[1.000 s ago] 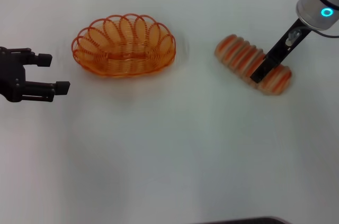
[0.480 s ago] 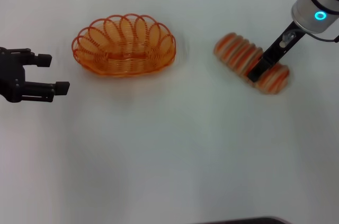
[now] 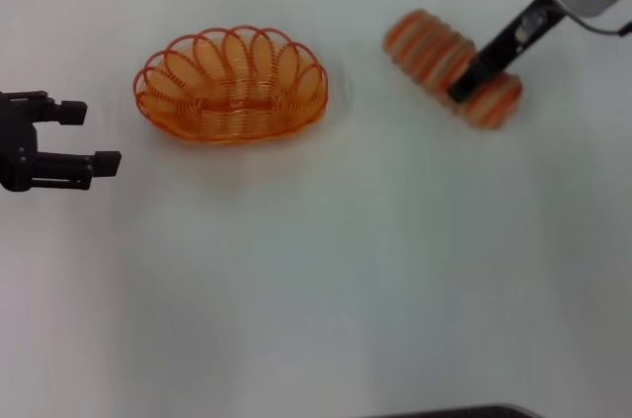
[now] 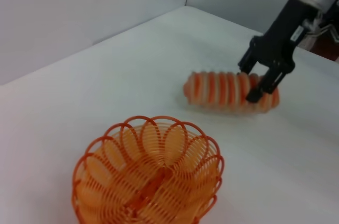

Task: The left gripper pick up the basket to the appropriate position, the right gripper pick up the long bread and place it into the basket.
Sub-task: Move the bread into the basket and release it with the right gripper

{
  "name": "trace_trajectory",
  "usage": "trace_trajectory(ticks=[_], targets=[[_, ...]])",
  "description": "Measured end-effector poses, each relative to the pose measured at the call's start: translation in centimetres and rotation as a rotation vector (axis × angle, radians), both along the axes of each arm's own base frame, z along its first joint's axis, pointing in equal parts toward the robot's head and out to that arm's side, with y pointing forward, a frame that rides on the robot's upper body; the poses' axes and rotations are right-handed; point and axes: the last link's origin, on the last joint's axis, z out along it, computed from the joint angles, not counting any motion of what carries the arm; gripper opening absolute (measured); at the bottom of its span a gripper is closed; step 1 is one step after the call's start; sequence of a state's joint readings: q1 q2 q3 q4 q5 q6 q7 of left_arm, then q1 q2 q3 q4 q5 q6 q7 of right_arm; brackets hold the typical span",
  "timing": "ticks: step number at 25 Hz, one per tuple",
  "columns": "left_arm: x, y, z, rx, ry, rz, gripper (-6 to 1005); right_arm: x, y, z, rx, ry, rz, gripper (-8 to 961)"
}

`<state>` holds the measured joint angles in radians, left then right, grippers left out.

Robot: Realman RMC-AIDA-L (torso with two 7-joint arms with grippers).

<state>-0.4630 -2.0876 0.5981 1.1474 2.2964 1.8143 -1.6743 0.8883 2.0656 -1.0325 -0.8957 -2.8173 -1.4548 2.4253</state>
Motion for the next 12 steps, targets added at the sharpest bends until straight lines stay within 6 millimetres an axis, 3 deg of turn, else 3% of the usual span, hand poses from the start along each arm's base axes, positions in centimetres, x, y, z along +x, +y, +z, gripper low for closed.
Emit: trace_trajectory(ticks=[7,12], targets=[[0.1,-0.2,0.8,-0.002,-0.018,-0.004,850,-4.5,2.5,3.4,0.005,0.147,0.174,587],[0.5,-0.8,1.0,-0.035,-0.025,-0.017,850,-8.3,2.5,4.5,-0.132,0.224,0.403,551]])
